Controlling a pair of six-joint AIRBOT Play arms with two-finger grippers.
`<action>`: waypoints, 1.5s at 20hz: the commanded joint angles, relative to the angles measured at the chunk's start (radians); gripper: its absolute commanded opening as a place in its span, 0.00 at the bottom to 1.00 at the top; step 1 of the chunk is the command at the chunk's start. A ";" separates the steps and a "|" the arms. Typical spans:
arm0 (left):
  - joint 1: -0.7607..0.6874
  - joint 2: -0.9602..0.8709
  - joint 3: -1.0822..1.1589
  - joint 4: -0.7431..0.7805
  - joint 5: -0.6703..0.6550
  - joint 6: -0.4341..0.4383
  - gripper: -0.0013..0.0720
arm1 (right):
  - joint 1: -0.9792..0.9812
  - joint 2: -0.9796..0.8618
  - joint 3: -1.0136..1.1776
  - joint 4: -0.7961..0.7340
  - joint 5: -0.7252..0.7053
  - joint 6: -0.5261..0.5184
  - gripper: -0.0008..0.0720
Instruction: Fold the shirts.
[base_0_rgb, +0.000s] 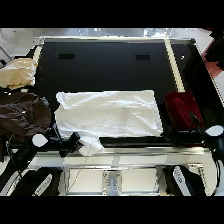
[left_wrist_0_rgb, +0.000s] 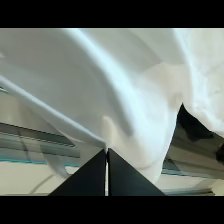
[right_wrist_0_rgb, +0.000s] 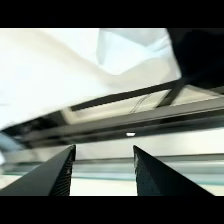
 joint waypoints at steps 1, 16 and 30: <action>0.000 0.001 0.000 -0.027 0.014 0.029 0.03 | -0.035 -0.014 -0.129 0.188 -0.116 0.009 0.58; 0.000 0.000 0.000 -0.026 0.014 0.035 0.03 | -0.035 -0.282 -0.129 0.220 -0.299 0.000 0.52; 0.000 0.195 0.219 0.257 0.086 0.227 0.03 | -0.023 -0.117 0.183 0.265 -0.066 -0.318 0.03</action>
